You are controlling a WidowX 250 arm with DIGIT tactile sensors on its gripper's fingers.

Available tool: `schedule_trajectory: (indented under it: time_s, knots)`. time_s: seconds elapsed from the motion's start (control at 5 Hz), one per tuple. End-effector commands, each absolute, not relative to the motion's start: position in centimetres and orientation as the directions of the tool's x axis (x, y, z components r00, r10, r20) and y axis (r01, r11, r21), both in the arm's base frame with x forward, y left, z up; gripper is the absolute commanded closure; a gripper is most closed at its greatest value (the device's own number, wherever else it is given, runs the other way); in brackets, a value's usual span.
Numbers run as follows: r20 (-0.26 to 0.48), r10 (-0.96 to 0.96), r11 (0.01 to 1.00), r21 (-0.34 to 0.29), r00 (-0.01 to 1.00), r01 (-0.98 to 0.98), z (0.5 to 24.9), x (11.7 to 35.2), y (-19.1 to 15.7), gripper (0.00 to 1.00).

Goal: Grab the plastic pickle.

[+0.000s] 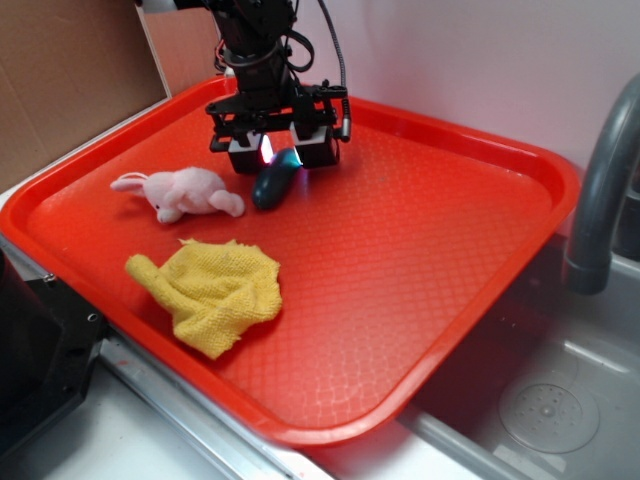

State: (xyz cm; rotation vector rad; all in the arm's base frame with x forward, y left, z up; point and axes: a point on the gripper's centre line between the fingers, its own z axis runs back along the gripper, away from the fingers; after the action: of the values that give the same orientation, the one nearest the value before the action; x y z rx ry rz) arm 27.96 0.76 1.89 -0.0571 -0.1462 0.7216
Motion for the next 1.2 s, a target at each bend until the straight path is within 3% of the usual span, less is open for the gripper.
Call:
schedule_trajectory:
  time_s: [0.0, 0.2, 0.6, 0.8, 1.0]
  knots:
    - [0.137, 0.639, 0.77, -0.125, 0.757, -0.626, 8.2, 27.2, 1.6, 1.0]
    - [0.13, 0.528, 0.847, -0.152, 0.839, -0.509, 13.2, 26.7, 1.6, 1.0]
    - [0.159, 0.353, 0.929, -0.177, 0.922, -0.325, 19.8, 23.6, 0.0, 1.0]
    - [0.177, 0.288, 0.95, -0.176, 0.941, -0.257, 21.1, 21.3, -0.2, 1.0]
    - [0.133, 0.409, 0.902, -0.21, 0.903, -0.378, 20.6, 21.1, 0.0, 1.0]
